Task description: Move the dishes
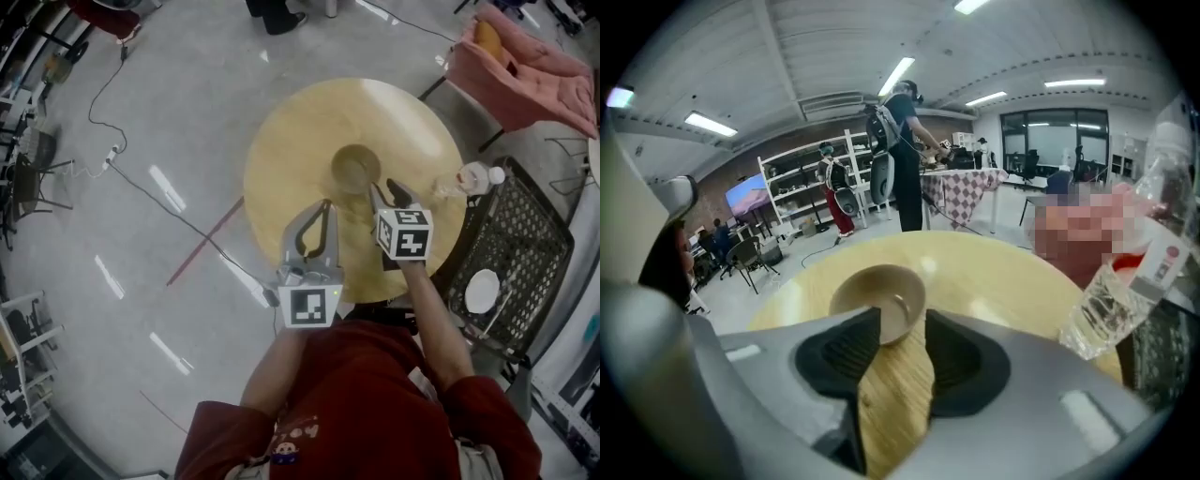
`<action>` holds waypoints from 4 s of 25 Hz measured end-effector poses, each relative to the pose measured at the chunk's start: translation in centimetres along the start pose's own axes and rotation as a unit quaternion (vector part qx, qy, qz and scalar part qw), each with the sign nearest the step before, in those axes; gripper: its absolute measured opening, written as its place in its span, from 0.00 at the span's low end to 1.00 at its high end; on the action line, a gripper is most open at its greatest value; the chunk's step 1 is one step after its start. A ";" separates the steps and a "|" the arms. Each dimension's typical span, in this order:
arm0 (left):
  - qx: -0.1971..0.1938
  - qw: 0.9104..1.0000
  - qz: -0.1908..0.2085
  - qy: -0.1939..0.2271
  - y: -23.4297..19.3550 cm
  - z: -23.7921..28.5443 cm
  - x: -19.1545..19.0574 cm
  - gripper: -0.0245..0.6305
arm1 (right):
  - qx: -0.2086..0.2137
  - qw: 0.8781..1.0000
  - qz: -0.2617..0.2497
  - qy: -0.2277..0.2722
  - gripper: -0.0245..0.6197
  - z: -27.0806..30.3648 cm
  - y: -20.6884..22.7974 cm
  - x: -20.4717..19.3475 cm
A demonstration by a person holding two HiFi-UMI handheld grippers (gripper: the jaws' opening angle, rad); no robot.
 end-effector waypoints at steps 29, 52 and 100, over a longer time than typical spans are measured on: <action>-0.005 1.000 -0.019 -0.015 -1.9 0.2 -2.3 0.05 | -0.018 0.996 0.062 -0.067 0.09 4.0 -0.7 -1.2; -0.046 0.999 0.000 0.007 0.9 0.8 -0.1 0.05 | -0.030 0.994 0.101 -0.025 0.07 -1.0 1.7 -1.5; -0.379 0.920 -0.052 0.088 37.1 14.6 8.3 0.05 | -0.309 0.867 0.389 0.030 0.07 -25.8 36.5 -22.9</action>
Point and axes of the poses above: the fingertips, and each gripper's own axes: z forward along the fingers, y to its right, x out of its top, the point moved 6 cm from there along -z, backward along the fingers, and after that the axes turned 15 degrees about -x, right-handed, at the moved point
